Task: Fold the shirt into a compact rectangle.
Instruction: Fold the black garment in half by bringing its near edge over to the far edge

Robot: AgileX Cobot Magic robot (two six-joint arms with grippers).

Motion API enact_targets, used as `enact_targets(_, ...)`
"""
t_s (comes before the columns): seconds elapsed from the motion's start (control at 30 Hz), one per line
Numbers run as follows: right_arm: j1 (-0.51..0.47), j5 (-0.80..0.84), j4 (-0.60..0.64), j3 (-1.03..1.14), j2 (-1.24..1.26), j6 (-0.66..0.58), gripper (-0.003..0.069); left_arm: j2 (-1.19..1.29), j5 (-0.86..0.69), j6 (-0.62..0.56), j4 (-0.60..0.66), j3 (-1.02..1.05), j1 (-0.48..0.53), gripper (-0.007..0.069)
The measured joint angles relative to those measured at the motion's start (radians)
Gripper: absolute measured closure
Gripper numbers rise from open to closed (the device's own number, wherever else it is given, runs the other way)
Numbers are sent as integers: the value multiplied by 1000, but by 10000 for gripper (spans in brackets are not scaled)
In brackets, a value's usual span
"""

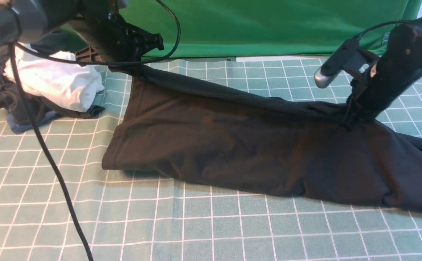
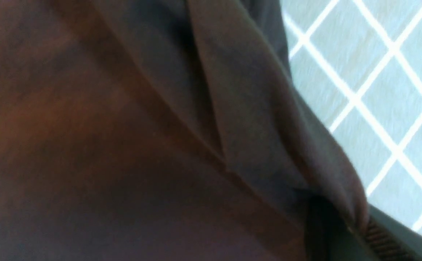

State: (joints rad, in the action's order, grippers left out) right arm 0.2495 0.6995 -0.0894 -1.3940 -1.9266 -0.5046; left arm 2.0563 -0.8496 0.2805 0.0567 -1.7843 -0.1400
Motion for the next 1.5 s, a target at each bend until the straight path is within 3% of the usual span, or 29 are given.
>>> enact_targets(0.33,0,-126,-1,-30,-94,29,603,77,24,-25,-3,-16,3,600)
enact_targets(0.5,0,-187,-4,-32,-94,58,496,83,76,-25,-11,-16,3,505)
enact_targets(0.6,0,-197,-5,-32,-93,90,369,83,94,-13,-65,-36,3,385)
enact_targets(0.73,0,-166,-5,-50,-67,128,252,83,-39,21,-157,-128,7,272)
enact_targets(0.83,0,-98,-5,-79,-19,157,224,83,-181,-12,-153,-226,10,262)
enact_targets(0.97,0,-23,-5,-98,44,213,239,82,-287,-113,-50,-299,-6,357)
enact_targets(1.07,-1,65,-4,-102,112,245,357,80,-341,-198,80,-316,-84,540)
enact_targets(1.1,-1,92,-4,-102,133,250,434,84,-350,-218,111,-317,-116,573)
enact_targets(1.17,-3,126,-4,-102,168,258,559,99,-358,-252,166,-317,-186,606)
enact_targets(1.27,-9,140,-4,-102,198,261,620,144,-348,-280,213,-319,-287,620)
enact_targets(1.5,-10,165,-3,-103,210,262,632,284,-236,-292,226,-319,-390,621)
